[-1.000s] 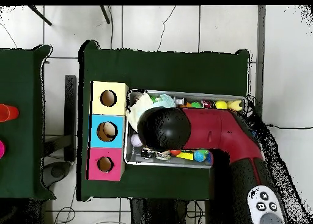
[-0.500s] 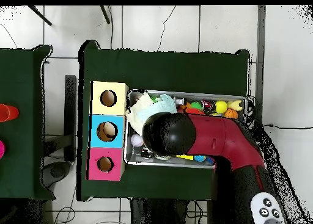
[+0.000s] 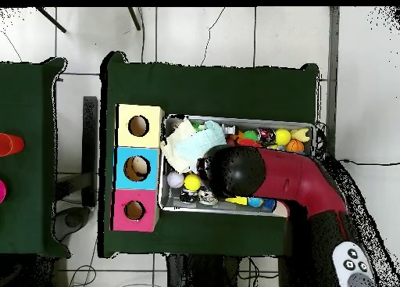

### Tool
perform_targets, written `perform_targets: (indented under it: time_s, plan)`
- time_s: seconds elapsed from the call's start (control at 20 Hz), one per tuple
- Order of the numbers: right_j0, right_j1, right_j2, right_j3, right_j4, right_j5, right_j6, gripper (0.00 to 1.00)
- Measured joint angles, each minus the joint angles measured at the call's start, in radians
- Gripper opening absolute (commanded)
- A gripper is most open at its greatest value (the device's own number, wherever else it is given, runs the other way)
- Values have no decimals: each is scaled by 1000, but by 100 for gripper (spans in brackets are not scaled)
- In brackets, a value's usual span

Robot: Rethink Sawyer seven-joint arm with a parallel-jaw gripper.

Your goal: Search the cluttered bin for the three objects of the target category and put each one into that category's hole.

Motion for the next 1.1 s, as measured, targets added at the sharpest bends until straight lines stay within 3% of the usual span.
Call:
perform_targets:
  time_s: [0.8,1.1]
  plan:
    - [-158,136,-6,-49,-32,0,0,100]
    - [-173,169,-9,-79,-53,0,0,100]
